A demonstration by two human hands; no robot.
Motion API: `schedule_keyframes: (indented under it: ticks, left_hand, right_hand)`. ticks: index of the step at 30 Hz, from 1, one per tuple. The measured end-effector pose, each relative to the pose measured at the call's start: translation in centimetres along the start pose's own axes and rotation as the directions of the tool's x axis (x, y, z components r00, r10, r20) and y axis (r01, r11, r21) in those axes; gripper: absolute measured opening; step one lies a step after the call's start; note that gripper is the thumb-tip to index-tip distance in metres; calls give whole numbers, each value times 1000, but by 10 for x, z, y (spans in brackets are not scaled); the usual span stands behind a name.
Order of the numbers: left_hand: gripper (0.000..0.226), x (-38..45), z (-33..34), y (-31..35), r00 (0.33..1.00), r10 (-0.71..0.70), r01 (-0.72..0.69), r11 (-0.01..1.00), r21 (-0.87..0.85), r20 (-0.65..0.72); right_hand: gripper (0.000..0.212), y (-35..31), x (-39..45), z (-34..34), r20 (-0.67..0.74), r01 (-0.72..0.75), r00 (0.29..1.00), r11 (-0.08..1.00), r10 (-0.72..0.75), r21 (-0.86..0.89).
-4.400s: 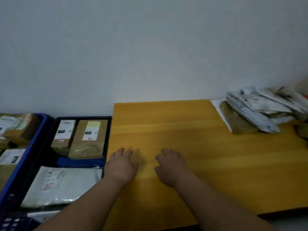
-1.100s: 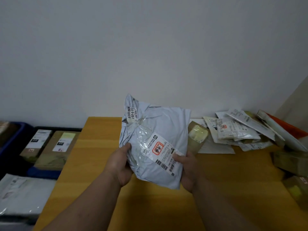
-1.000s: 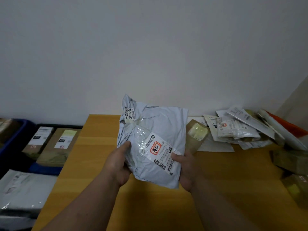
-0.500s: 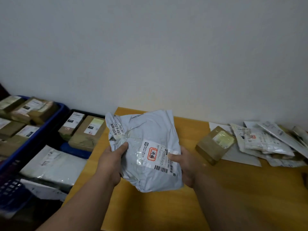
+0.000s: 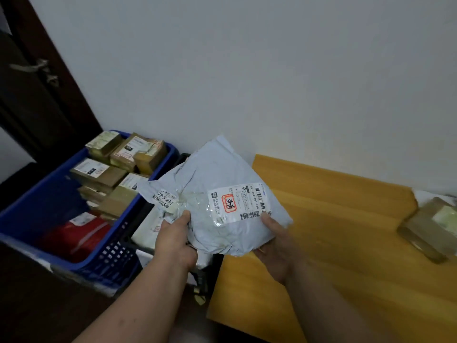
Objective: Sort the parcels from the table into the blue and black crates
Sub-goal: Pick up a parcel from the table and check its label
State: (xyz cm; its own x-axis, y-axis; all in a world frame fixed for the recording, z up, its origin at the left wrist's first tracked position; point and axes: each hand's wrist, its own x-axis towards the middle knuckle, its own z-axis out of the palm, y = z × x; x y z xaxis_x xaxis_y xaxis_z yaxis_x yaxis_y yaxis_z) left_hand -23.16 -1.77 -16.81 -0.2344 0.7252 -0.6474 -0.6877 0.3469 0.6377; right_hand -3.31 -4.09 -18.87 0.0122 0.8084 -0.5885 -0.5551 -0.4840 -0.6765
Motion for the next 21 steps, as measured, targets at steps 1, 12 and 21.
schedule_keyframes:
  ticks: [1, 12, 21]
  left_hand:
    - [26, 5, -9, 6, 1000, -18, 18, 1000, -14, -2]
    - [26, 51, -67, 75, 999, -11, 2, 983, -182, -51]
    - [51, 75, -122, 134, 908, 121, -195, 969, -150, -401]
  right_hand:
    - [44, 10, -2, 18, 74, -24, 997, 1000, 24, -2]
    - [56, 38, 48, 133, 251, -107, 963, 994, 98, 23]
    - [35, 65, 85, 200, 183, -194, 960, 975, 211, -106]
